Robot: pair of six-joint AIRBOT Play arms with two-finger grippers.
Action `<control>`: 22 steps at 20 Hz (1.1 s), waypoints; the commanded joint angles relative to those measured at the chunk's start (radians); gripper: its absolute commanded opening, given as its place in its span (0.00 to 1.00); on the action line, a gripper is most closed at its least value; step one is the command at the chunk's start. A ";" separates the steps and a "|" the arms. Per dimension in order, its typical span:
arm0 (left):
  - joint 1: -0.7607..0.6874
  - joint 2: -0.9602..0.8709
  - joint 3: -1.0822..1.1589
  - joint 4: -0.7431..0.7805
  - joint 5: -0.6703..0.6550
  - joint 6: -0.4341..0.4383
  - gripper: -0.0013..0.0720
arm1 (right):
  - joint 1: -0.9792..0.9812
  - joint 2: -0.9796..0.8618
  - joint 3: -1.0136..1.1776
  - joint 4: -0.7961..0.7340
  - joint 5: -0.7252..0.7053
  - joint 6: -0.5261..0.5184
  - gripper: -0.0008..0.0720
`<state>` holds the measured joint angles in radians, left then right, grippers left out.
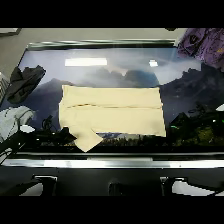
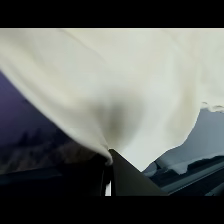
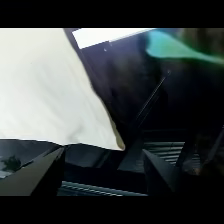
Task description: Fold the clothes and pants, and hang the long-sleeved shirts on hangers.
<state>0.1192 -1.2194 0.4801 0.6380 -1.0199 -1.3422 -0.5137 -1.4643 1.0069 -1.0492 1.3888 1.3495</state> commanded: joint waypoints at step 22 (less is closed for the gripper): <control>0.018 0.219 0.198 0.309 -0.320 -0.237 0.04 | 0.001 0.270 -0.241 0.073 -0.027 0.074 0.05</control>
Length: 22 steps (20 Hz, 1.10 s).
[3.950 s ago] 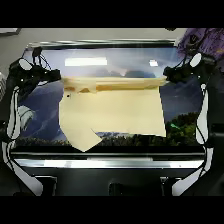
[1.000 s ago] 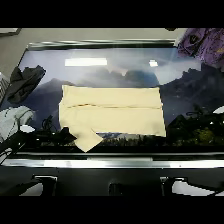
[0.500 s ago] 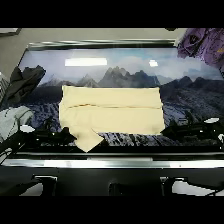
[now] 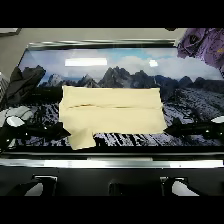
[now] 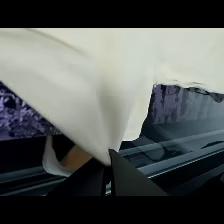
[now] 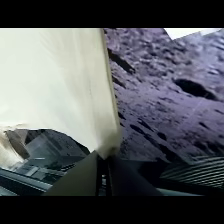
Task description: Fold the clothes and pants, and hang the long-sleeved shirts on hangers.
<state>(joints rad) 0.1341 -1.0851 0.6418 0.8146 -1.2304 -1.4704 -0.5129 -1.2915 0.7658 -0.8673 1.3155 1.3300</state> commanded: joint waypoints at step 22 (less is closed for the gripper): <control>-0.120 -0.502 0.731 0.200 -0.090 -0.046 0.04 | 0.340 -0.107 0.440 -0.419 -0.181 0.279 0.05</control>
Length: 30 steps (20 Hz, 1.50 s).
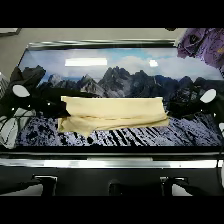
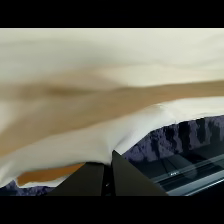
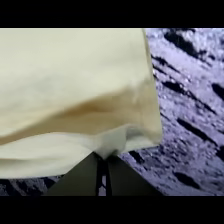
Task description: Fold the clothes and pants, and hang the long-sleeved shirts on hangers.
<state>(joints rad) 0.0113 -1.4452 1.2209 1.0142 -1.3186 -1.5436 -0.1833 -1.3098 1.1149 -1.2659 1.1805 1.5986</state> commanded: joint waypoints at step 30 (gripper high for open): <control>0.091 -0.465 0.750 0.117 -0.080 -0.089 0.68 | -0.186 -0.546 0.277 0.437 0.107 -0.227 0.83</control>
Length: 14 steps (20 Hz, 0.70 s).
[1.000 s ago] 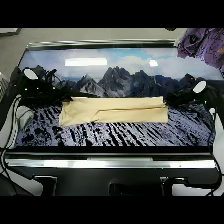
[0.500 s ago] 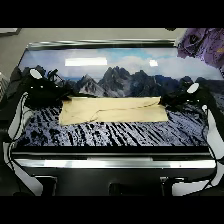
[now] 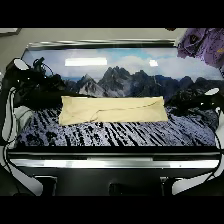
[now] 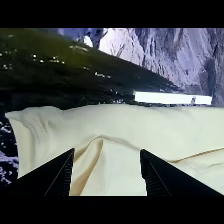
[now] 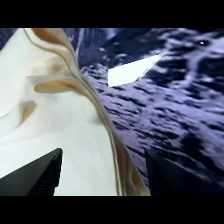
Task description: Fold the clothes and pants, and hang the long-sleeved shirts on hangers.
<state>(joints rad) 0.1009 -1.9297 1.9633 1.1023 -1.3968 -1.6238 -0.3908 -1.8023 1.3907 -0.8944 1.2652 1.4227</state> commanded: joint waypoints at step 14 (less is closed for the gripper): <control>-0.343 -0.081 0.007 -0.169 0.152 -0.092 0.04 | 0.133 0.256 0.085 -0.304 0.145 0.167 0.05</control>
<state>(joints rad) -0.1291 -1.9671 1.9697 1.0565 -1.3323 -1.6848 -0.2611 -1.6558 1.4452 -1.0458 1.3472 1.5013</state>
